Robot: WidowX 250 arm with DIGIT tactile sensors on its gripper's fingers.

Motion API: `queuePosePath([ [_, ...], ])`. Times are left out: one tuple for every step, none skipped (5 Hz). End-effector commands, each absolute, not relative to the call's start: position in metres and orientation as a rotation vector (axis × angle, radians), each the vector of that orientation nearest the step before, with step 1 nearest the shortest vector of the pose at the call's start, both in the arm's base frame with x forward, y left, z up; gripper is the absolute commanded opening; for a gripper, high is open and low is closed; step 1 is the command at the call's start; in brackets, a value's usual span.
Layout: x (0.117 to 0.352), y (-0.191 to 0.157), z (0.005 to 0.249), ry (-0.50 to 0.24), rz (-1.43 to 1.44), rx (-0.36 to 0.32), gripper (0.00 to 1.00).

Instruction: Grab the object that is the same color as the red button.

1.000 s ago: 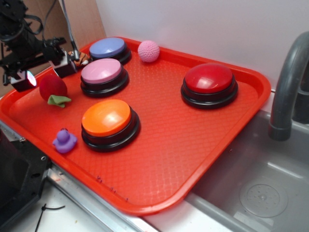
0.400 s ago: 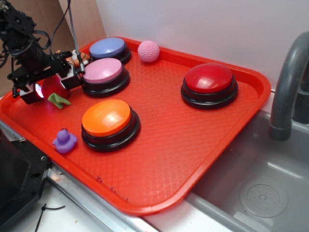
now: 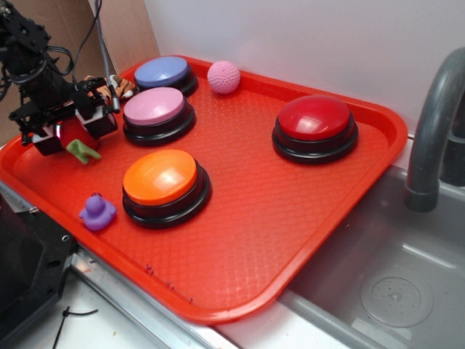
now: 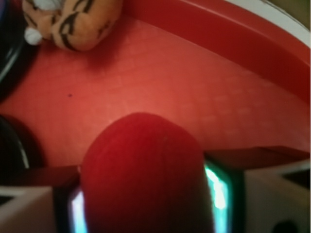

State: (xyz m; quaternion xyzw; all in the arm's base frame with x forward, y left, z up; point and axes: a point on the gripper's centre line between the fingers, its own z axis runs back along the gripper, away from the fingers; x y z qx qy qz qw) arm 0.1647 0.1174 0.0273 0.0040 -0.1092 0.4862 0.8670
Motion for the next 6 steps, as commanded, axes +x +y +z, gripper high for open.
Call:
queuePosePath([
  [0.174, 0.105, 0.089, -0.157, 0.767, 0.037, 0.0],
  [0.174, 0.08, 0.122, -0.076, 0.61, -0.017, 0.0],
  [0.17, 0.047, 0.154, -0.067, 0.48, -0.059, 0.0],
  [0.164, 0.029, 0.172, -0.032, 0.408, -0.081, 0.0],
  [0.154, 0.009, 0.183, -0.011, 0.291, -0.086, 0.02],
  [0.154, 0.009, 0.18, 0.011, 0.275, -0.105, 0.0],
])
